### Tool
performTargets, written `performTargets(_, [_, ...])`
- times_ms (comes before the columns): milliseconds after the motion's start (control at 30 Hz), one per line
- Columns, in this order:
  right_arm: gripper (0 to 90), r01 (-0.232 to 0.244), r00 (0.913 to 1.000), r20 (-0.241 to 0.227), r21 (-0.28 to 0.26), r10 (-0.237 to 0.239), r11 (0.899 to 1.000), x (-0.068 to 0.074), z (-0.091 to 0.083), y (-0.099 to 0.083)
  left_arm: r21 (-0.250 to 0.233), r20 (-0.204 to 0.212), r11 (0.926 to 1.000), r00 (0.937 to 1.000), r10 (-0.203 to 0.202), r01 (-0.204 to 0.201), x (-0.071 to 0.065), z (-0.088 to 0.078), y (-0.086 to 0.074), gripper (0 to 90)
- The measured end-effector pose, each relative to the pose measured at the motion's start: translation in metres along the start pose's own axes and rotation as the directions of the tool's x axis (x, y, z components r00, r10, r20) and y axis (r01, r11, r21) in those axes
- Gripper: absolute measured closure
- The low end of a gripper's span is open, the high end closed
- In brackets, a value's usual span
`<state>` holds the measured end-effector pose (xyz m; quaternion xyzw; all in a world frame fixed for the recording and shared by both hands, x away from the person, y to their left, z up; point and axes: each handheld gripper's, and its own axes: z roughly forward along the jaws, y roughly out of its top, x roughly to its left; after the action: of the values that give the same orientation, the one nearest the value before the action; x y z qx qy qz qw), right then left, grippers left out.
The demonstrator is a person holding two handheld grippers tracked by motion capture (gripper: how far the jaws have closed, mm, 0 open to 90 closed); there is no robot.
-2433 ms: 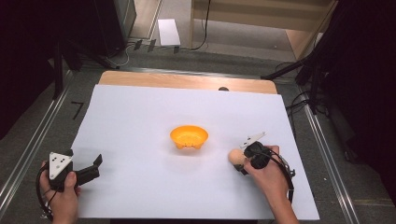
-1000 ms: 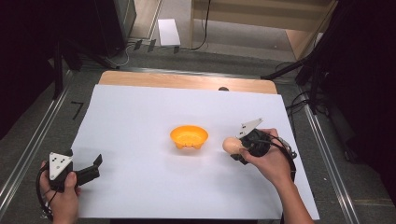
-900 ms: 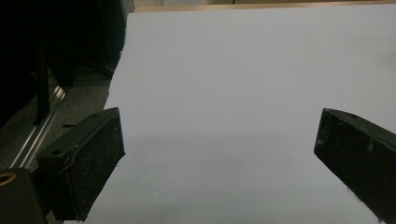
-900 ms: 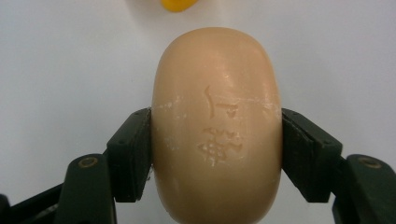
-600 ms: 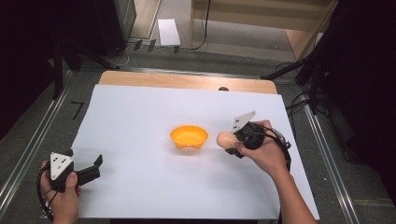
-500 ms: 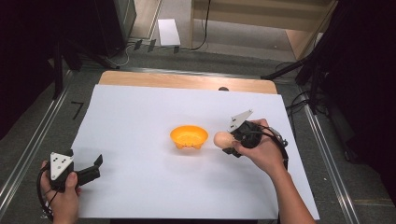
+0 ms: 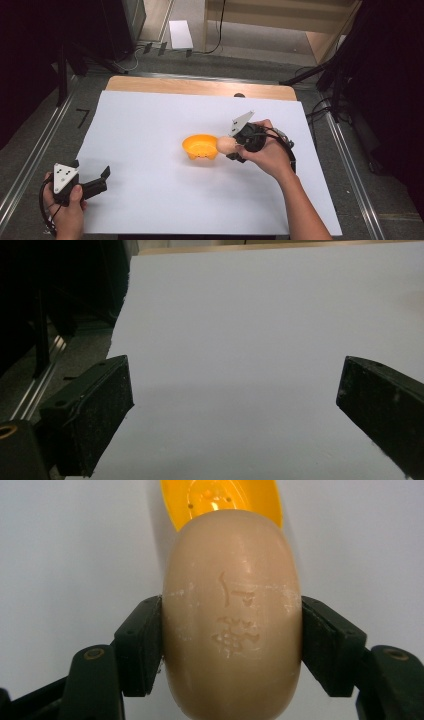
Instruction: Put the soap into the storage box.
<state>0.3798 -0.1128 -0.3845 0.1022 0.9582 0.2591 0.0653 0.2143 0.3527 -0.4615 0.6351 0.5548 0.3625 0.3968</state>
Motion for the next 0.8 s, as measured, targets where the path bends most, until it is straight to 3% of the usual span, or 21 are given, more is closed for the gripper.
performTargets(333, [33.3,0.044,0.9989,-0.015,0.004,-0.044,0.999,-0.001,0.007,0.023,-0.002,0.007,1.0,0.9999,-0.007,0.007,0.0,0.0,0.0,2.1])
performTargets(533, [33.3,0.102,0.9942,-0.036,0.002,-0.102,0.995,-0.003,0.014,0.036,-0.004,0.01,1.0,0.9999,-0.007,0.007,0.001,0.0,0.0,2.1])
performTargets(800, [33.3,0.132,0.9901,-0.05,0.02,-0.131,0.991,-0.006,0.022,0.048,-0.004,0.011,1.0,0.9999,-0.008,0.008,0.001,0.0,0.0,2.2])
